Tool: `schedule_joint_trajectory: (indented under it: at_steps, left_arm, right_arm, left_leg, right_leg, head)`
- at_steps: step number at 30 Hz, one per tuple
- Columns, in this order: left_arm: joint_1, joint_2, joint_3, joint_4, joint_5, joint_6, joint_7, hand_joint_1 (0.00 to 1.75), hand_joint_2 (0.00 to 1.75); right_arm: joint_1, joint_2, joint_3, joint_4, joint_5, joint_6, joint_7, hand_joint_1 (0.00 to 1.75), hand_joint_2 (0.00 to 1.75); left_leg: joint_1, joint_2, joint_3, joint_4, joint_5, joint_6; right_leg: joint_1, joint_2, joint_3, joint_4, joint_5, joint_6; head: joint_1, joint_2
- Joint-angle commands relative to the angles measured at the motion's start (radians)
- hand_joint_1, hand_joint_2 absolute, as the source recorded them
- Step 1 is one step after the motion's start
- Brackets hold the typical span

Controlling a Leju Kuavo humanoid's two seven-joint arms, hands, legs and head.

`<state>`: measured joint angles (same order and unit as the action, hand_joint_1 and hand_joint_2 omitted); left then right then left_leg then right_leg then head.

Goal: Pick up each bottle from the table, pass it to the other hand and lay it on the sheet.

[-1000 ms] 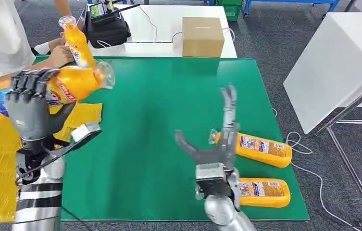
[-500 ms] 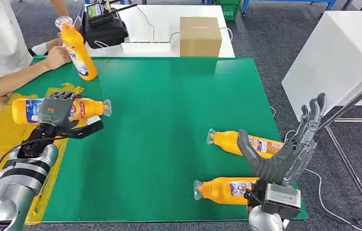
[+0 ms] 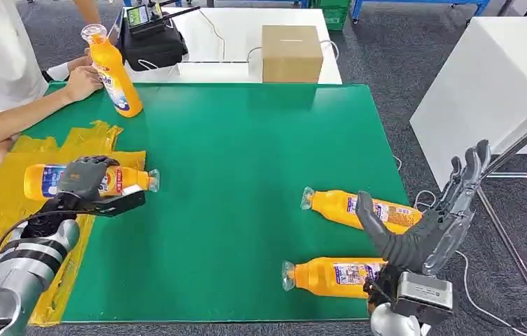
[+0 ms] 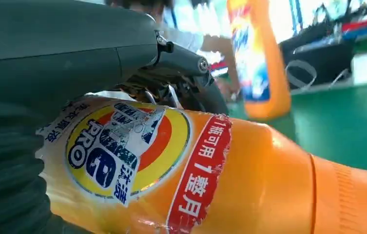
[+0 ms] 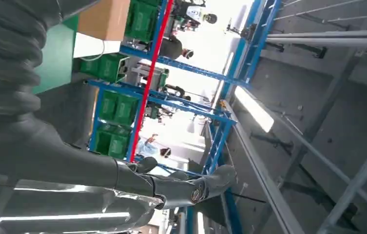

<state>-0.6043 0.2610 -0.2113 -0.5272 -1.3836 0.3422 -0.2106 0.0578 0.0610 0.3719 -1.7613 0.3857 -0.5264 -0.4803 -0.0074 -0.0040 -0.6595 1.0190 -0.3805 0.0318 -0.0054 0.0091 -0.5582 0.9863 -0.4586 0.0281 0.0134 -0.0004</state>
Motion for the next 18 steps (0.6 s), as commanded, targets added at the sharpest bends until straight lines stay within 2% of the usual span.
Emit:
schedule_joint_trajectory:
  at_steps: [1, 9, 15, 18]
  left_arm:
    - [0.028, 0.058, 0.012, 0.127, 0.050, 0.068, -0.019, 0.00, 1.75]
    - [0.084, 0.068, -0.043, 0.166, -0.015, 0.010, 0.055, 0.00, 1.75]
    - [0.103, 0.061, -0.052, 0.176, -0.027, 0.020, 0.067, 0.00, 1.75]
    - [0.108, 0.060, -0.058, 0.173, -0.036, 0.036, 0.070, 0.00, 1.75]
  right_arm:
    - [-0.027, -0.046, -0.016, 0.081, 0.014, 0.014, 0.012, 0.00, 1.75]
    - [-0.062, -0.066, 0.015, 0.129, 0.045, 0.090, 0.066, 0.00, 1.75]
    - [-0.068, -0.065, 0.010, 0.139, 0.047, 0.088, 0.067, 0.00, 1.75]
    - [-0.064, -0.058, 0.000, 0.134, 0.046, 0.078, 0.068, 0.00, 1.75]
  left_leg:
    - [0.001, 0.003, 0.006, -0.001, -0.002, -0.002]
    - [0.000, 0.001, 0.005, -0.002, -0.001, -0.002]
    - [0.000, 0.000, 0.007, -0.002, -0.001, -0.002]
    - [0.000, 0.002, 0.013, -0.004, -0.002, -0.003]
  right_leg:
    - [0.001, 0.002, 0.005, -0.002, -0.001, -0.001]
    - [0.000, 0.002, 0.004, -0.002, -0.001, -0.001]
    - [0.000, 0.001, 0.007, -0.002, 0.000, -0.001]
    - [0.000, 0.002, 0.012, -0.004, 0.000, -0.001]
  head:
    - [0.000, 0.000]
    - [-0.001, 0.000]
    - [0.000, 0.000]
    - [0.000, 0.000]
